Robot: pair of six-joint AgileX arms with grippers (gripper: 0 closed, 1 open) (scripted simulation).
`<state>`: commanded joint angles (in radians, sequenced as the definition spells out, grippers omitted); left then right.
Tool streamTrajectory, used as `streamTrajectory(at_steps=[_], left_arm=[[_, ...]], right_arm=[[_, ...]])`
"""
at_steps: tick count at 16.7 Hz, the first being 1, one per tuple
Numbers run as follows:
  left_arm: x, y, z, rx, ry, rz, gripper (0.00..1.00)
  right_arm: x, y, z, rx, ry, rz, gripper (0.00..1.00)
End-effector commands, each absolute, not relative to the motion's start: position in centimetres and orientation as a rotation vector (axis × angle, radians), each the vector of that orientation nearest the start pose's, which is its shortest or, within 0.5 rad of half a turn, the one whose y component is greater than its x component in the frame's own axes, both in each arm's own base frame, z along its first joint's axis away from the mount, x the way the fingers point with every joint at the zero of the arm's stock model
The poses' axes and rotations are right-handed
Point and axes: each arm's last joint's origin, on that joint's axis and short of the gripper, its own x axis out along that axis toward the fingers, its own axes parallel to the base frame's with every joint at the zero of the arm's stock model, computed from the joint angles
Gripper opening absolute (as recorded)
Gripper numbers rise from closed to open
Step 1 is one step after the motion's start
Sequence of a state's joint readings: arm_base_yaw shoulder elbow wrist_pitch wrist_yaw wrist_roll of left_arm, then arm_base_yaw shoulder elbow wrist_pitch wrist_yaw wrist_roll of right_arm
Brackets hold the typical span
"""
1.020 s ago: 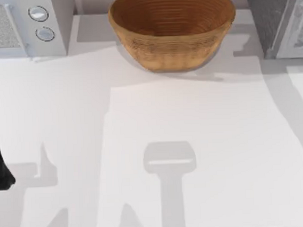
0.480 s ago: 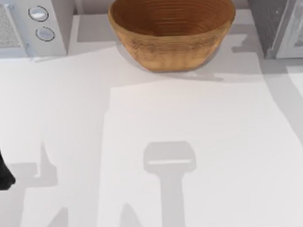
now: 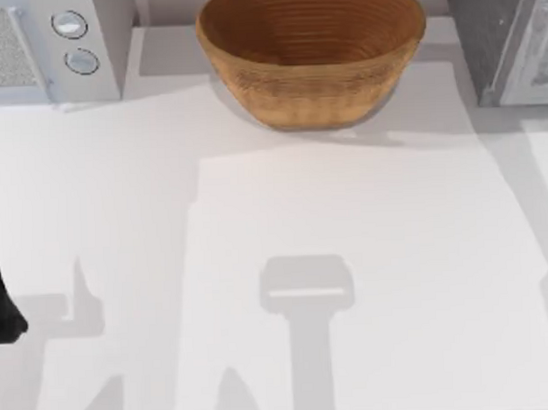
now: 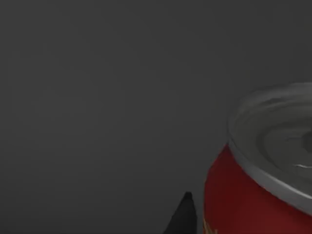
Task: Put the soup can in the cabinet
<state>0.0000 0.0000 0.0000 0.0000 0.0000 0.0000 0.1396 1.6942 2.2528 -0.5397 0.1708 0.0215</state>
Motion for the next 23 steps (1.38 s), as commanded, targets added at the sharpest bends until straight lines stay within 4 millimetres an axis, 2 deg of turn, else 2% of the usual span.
streamTrajectory(at_steps=[5, 9, 12, 17, 23], left_arm=[[10.6, -0.1, 16.0, 0.000, 0.000, 0.000, 1.00], [10.6, -0.1, 16.0, 0.000, 0.000, 0.000, 1.00], [10.6, -0.1, 16.0, 0.000, 0.000, 0.000, 1.00], [10.6, -0.1, 16.0, 0.000, 0.000, 0.000, 1.00], [10.6, -0.1, 16.0, 0.000, 0.000, 0.000, 1.00]], right_arm=[[37.3, 4.8, 54.1, 0.008, -0.003, -0.008, 0.00], [39.7, 4.6, 53.4, 0.006, 0.002, -0.004, 0.00], [40.5, 4.5, 53.1, 0.004, 0.000, -0.002, 0.00], [40.6, 4.5, 53.0, 0.004, 0.000, -0.001, 0.00], [40.6, 4.5, 53.0, 0.004, 0.000, -0.001, 0.45]])
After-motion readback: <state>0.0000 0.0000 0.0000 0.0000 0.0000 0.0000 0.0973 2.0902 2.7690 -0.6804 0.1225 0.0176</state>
